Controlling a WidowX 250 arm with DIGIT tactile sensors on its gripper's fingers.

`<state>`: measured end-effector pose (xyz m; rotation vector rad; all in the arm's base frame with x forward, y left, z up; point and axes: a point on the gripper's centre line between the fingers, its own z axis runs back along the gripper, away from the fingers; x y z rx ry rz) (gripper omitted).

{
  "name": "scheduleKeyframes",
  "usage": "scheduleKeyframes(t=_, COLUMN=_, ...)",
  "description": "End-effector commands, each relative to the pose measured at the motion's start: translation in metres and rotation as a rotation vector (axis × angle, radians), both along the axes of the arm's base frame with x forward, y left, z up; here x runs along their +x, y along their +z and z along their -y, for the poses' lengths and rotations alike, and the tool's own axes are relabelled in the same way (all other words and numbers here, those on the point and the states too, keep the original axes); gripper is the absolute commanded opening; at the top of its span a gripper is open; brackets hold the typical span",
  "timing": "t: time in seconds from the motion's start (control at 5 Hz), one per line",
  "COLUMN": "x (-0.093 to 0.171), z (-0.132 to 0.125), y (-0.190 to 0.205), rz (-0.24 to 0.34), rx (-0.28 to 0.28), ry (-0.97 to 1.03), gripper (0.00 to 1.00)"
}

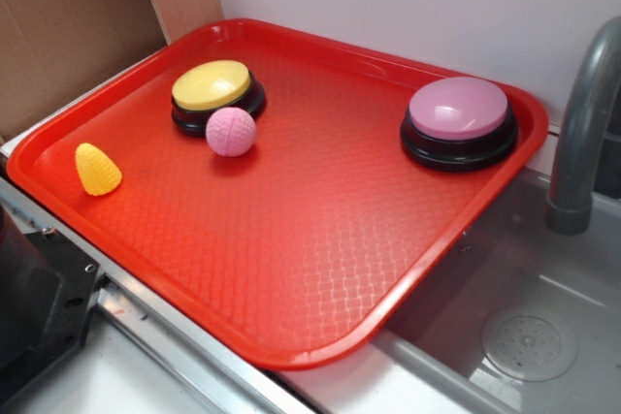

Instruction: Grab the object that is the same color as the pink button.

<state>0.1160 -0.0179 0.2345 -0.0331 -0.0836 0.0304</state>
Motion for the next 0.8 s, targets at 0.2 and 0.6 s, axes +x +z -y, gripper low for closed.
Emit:
scheduleKeyframes(t=0.2, x=0.017, z=-0.001, y=-0.016, rz=-0.032, rx=-0.009, ry=0.107, gripper=1.0)
scheduleKeyframes(t=0.6, x=0.055, z=-0.006, y=-0.069, rz=-0.037, rx=-0.021, ry=0.458, gripper=1.0)
